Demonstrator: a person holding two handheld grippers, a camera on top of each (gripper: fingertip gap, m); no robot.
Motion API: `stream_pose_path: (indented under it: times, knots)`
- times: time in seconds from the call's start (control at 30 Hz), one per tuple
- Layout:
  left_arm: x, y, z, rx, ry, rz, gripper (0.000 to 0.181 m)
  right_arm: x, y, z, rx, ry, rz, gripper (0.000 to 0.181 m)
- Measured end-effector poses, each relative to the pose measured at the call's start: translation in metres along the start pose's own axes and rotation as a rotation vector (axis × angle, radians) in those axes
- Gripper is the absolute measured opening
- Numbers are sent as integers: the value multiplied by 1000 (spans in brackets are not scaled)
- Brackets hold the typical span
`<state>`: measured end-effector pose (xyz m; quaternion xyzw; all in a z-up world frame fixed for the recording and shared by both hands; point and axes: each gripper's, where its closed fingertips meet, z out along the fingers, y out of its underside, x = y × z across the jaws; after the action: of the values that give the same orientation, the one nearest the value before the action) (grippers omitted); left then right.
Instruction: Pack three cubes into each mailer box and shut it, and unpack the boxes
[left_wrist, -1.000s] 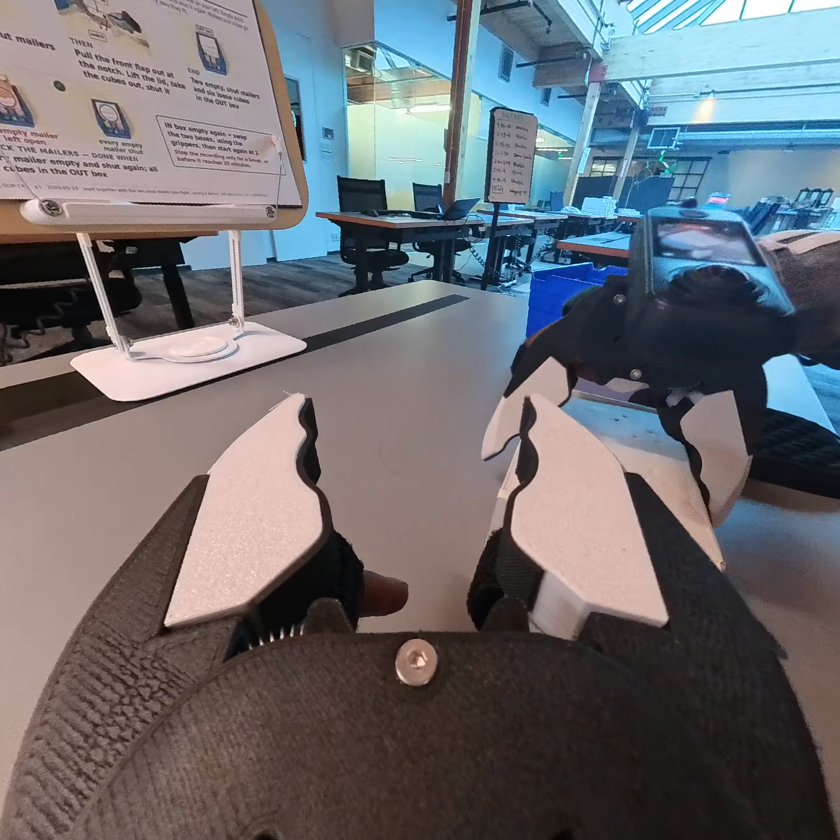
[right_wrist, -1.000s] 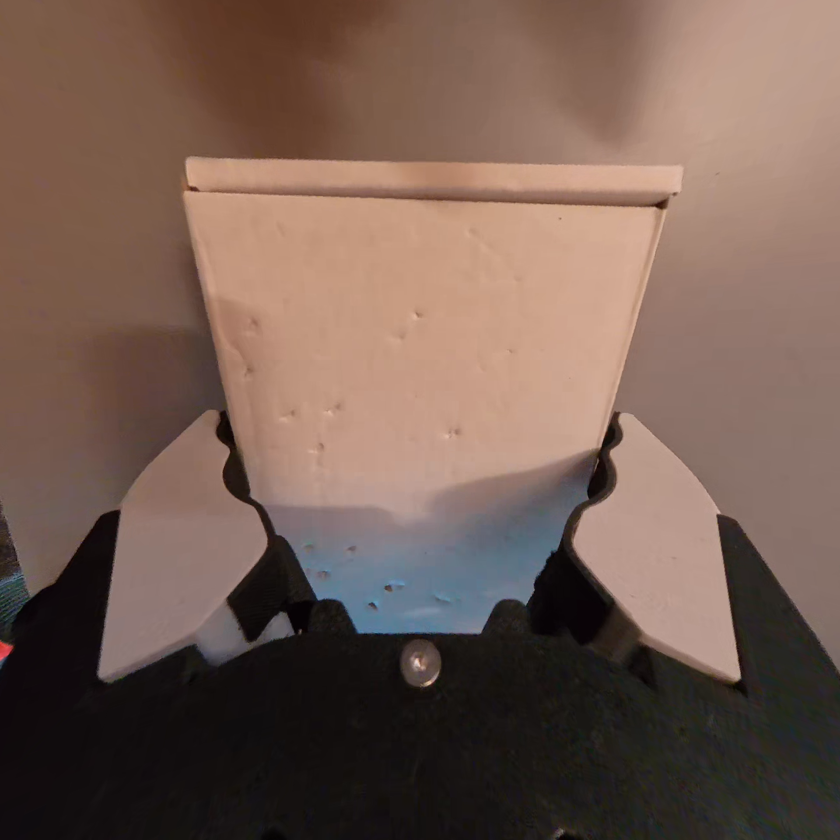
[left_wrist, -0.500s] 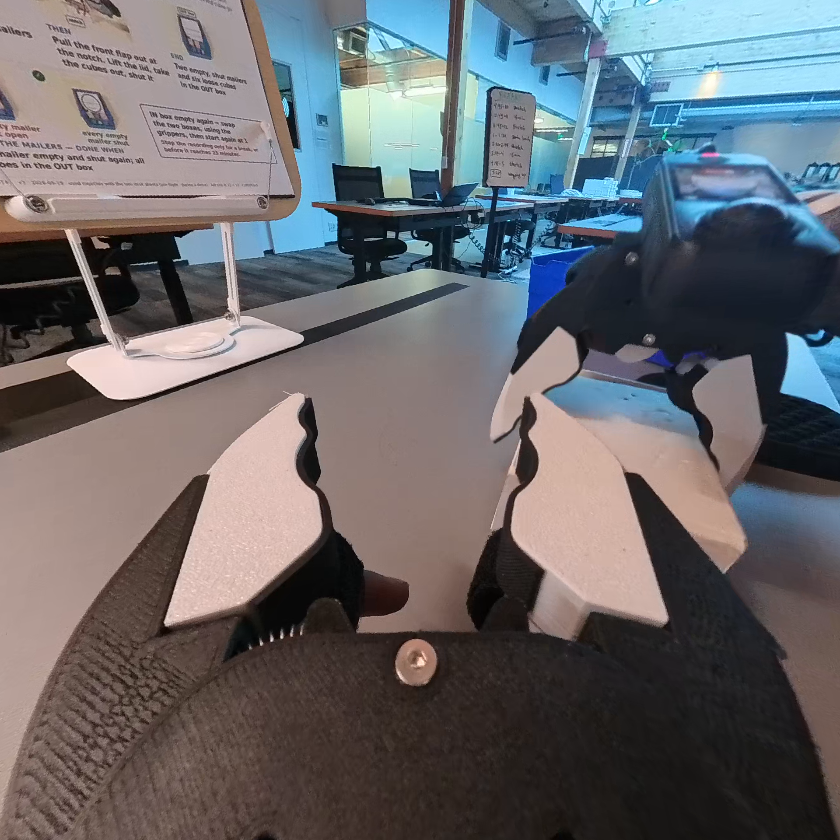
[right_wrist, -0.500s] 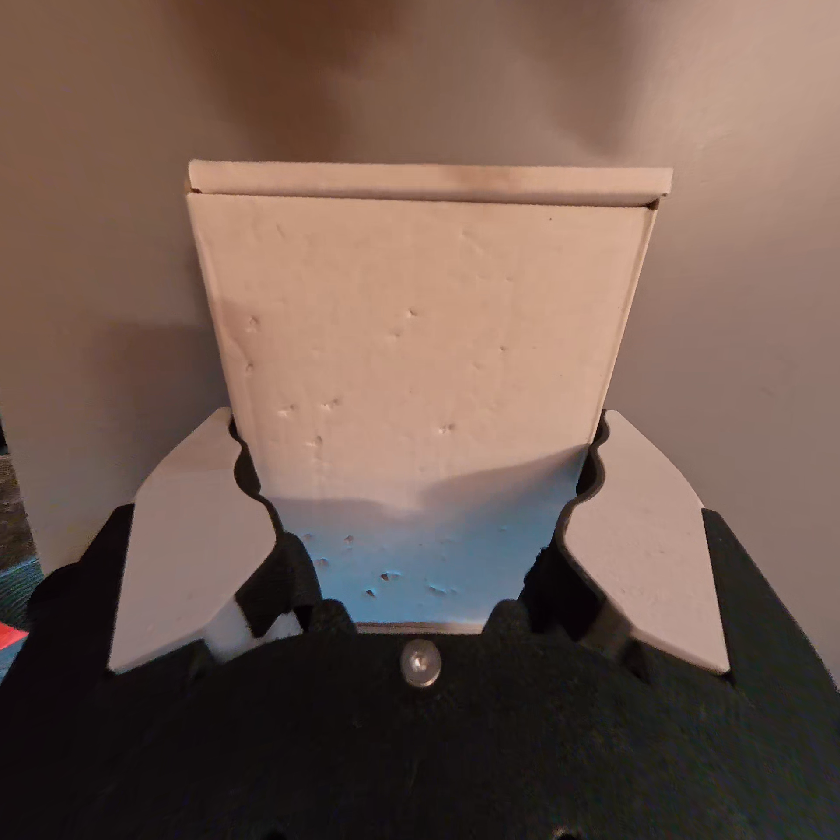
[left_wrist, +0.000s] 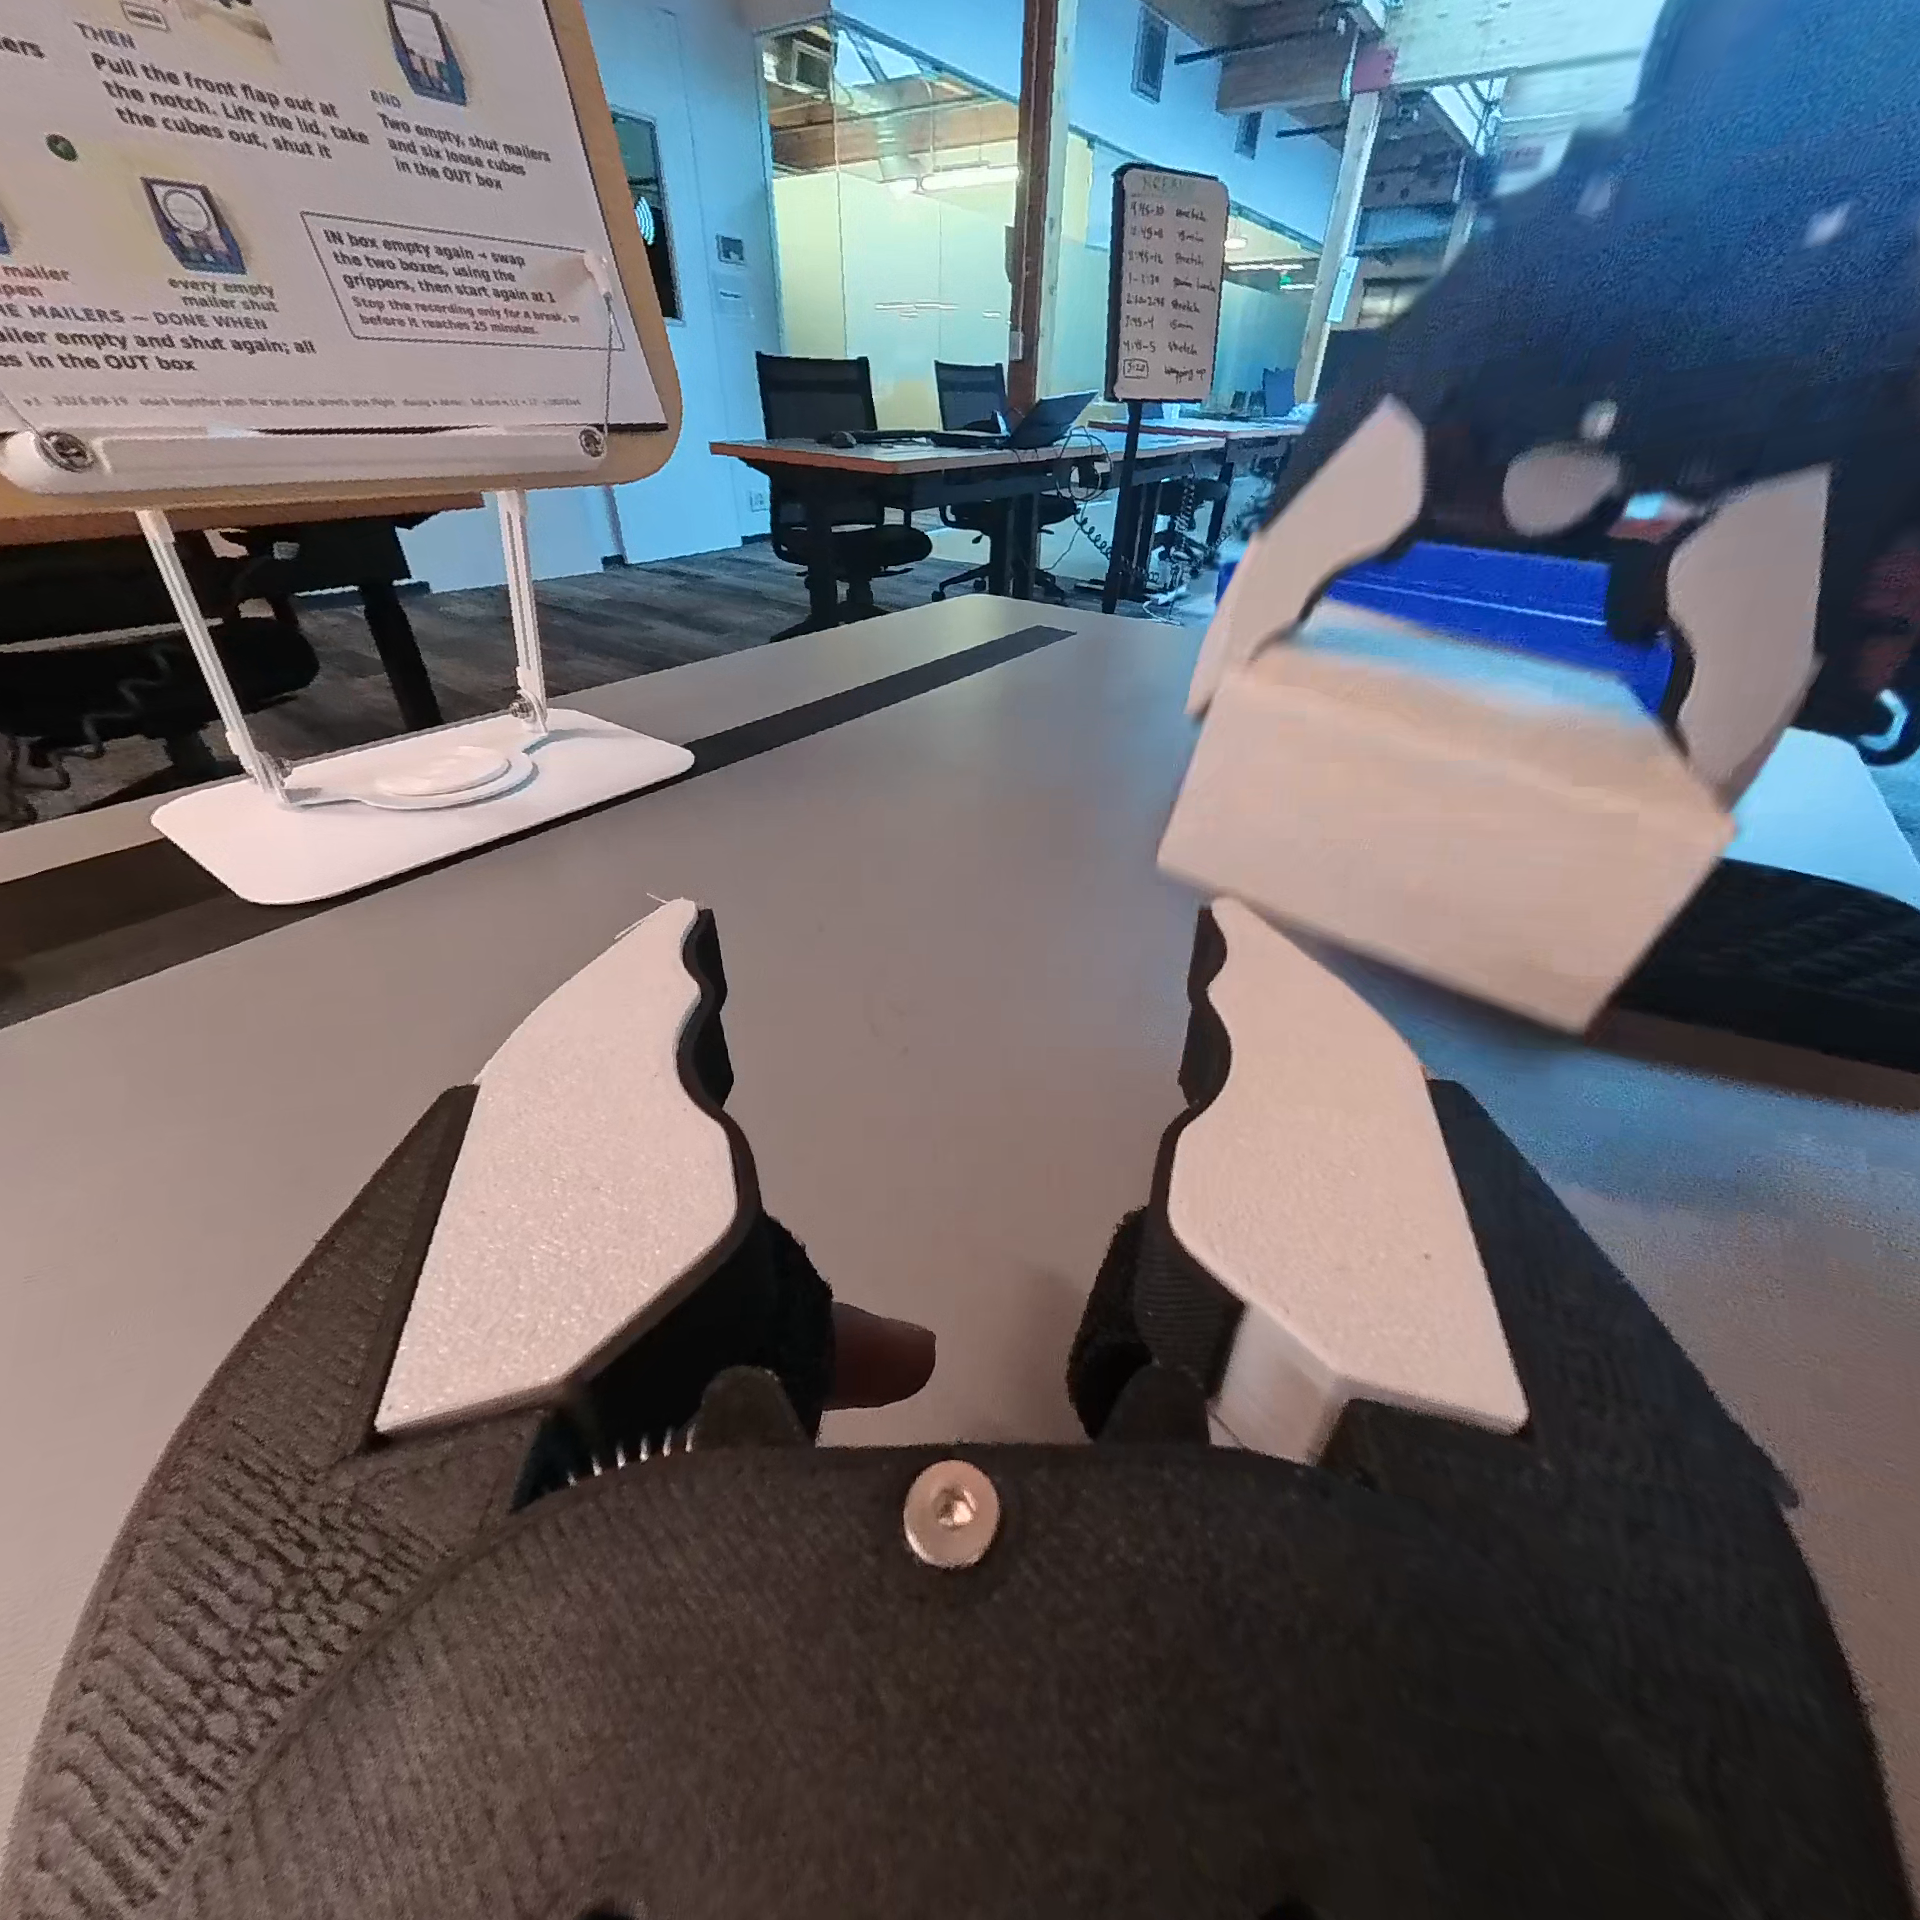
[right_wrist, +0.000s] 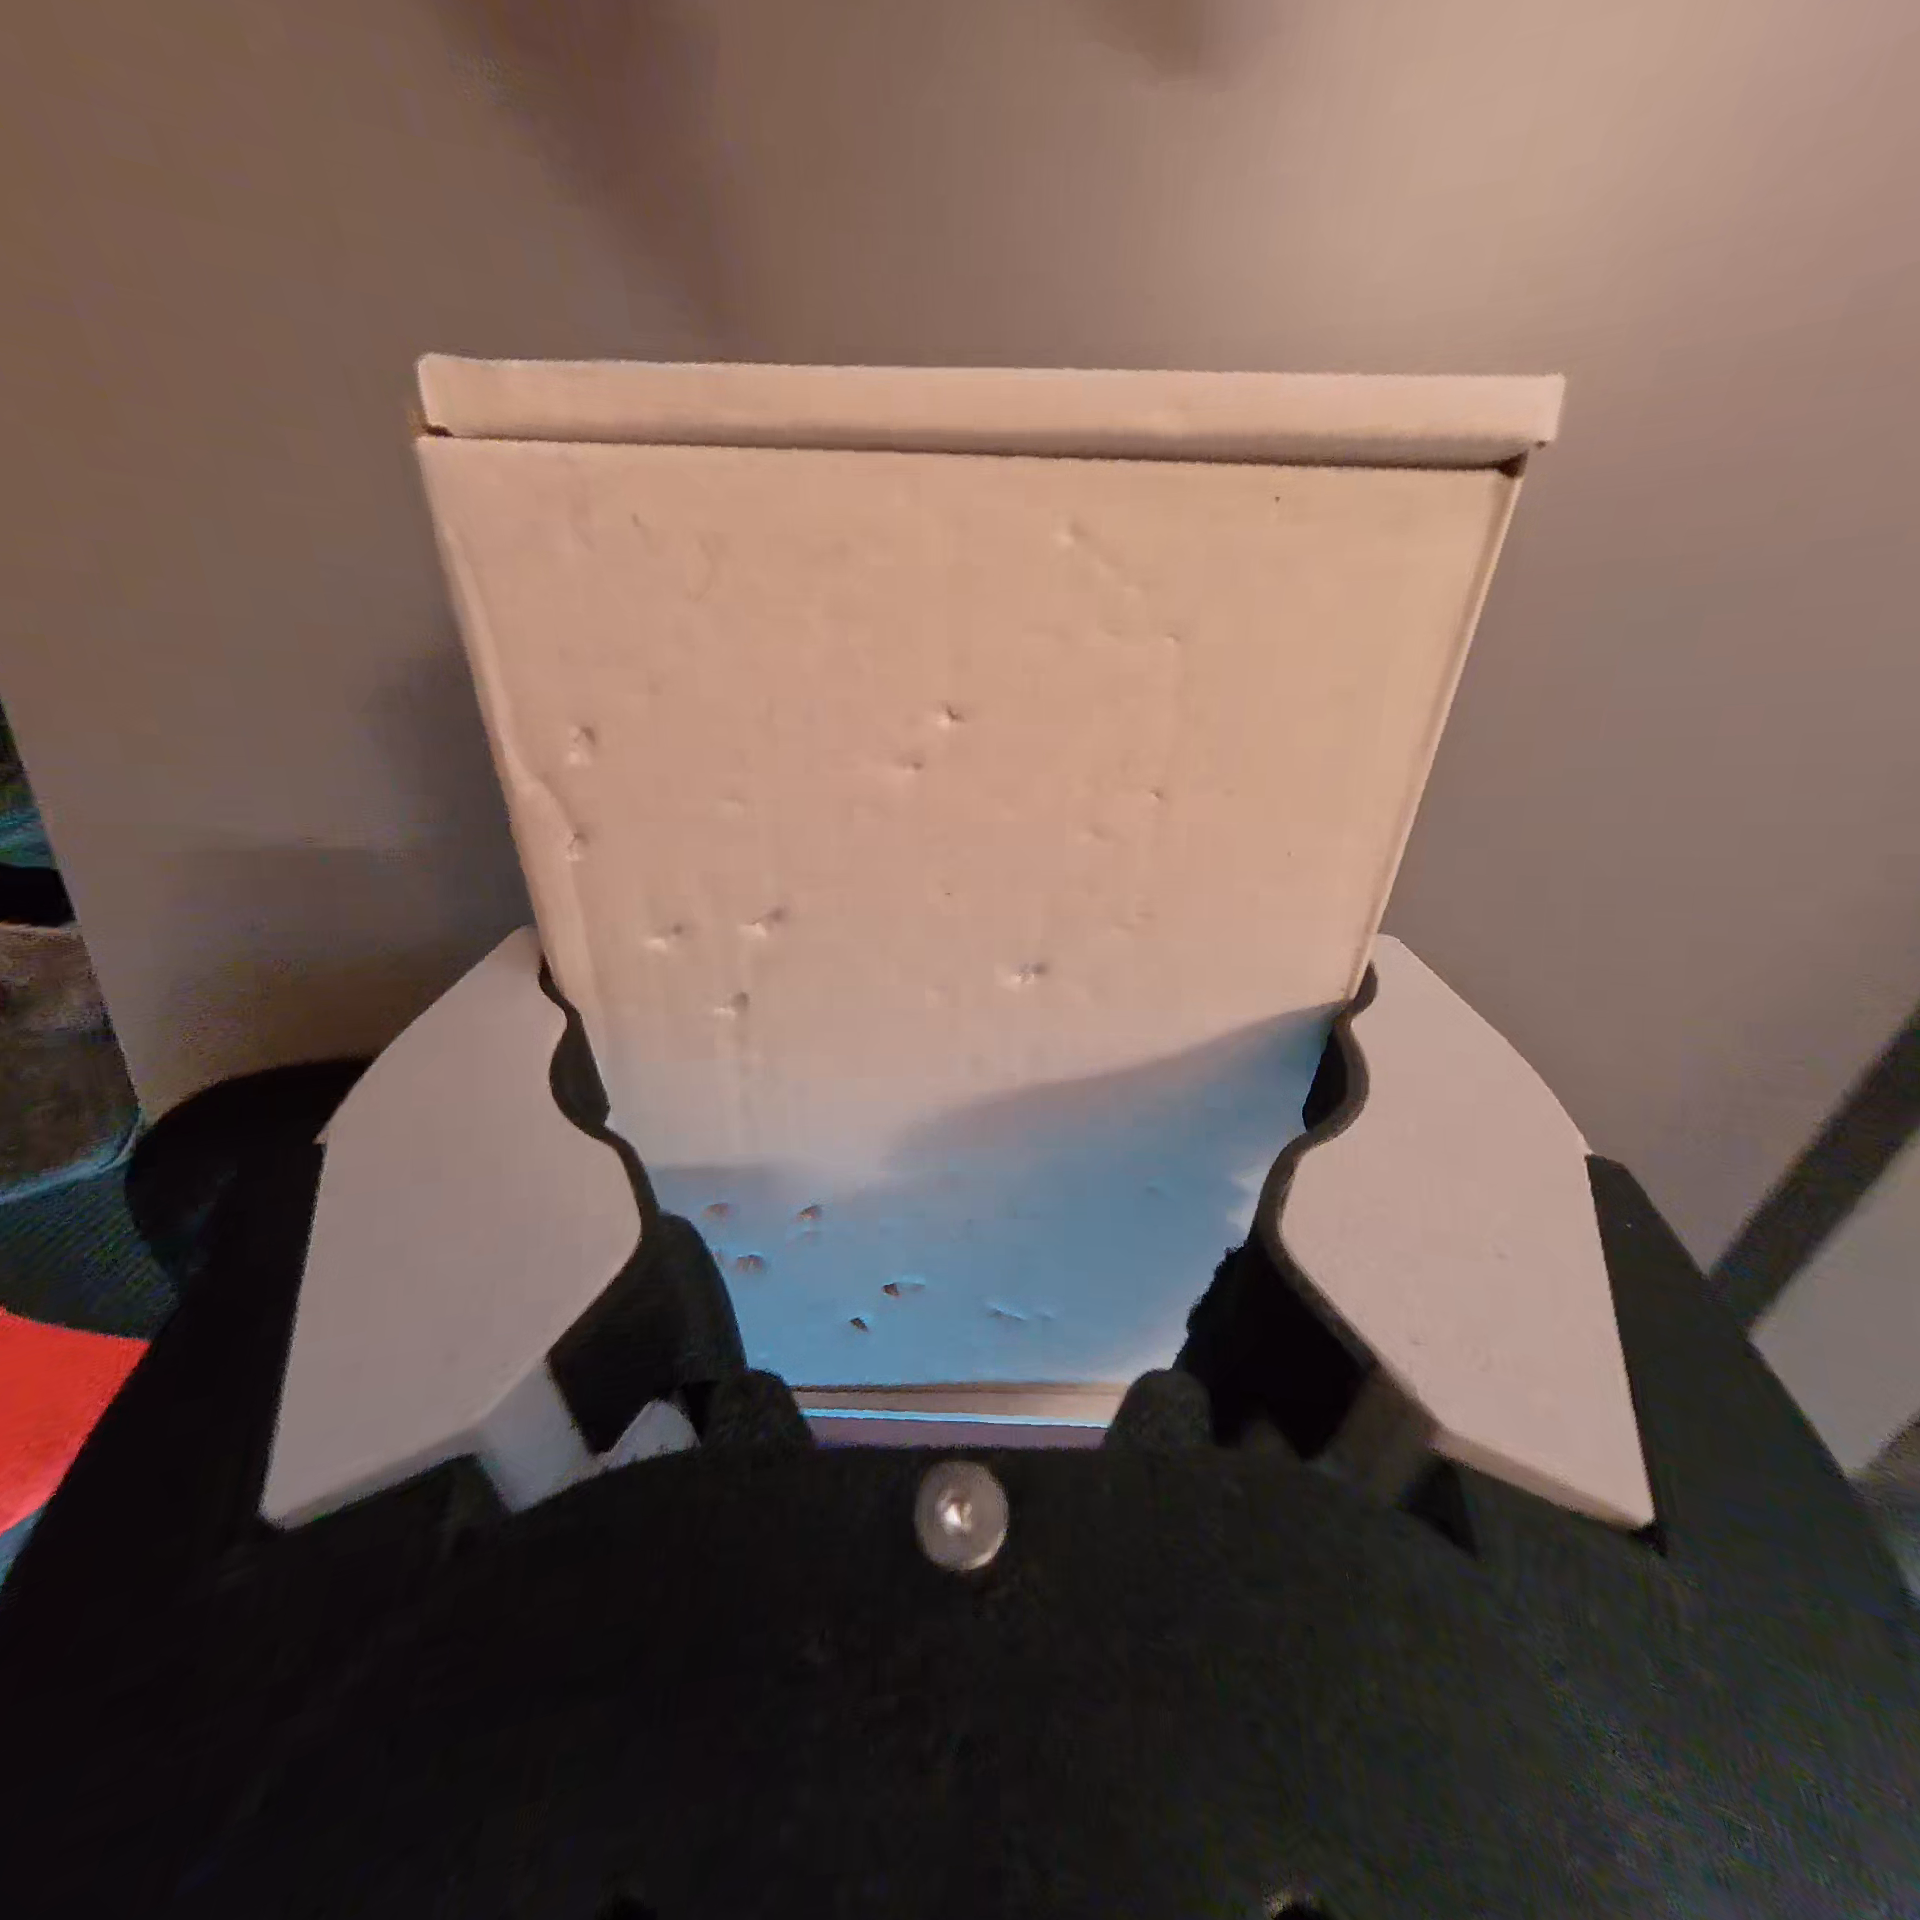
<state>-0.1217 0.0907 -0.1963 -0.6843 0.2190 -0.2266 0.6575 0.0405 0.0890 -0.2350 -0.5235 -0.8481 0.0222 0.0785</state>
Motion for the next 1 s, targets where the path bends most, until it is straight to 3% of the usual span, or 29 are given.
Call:
stream_pose_path:
  times: [0.1,0.27,0.43,0.57,0.7,0.83,1.0]
  knots:
    - [0,0,0,-1,0,0,86,12,36,-42,-25,100,63,134]
    - [3,1,1,-5,11,9,86,20,127,-104,-131,237,220,133]
    - [8,4,2,-16,22,61,86,12,222,-133,-230,290,376,133]
    - [10,5,3,-18,38,43,86,4,297,-134,-338,332,441,133]
    - [12,3,3,-5,57,15,86,1,343,-114,-346,324,490,133]
    - [11,4,3,-9,56,19,86,2,372,-80,-363,270,503,133]
    - [11,9,5,-35,54,44,86,7,384,-44,-374,209,460,133]
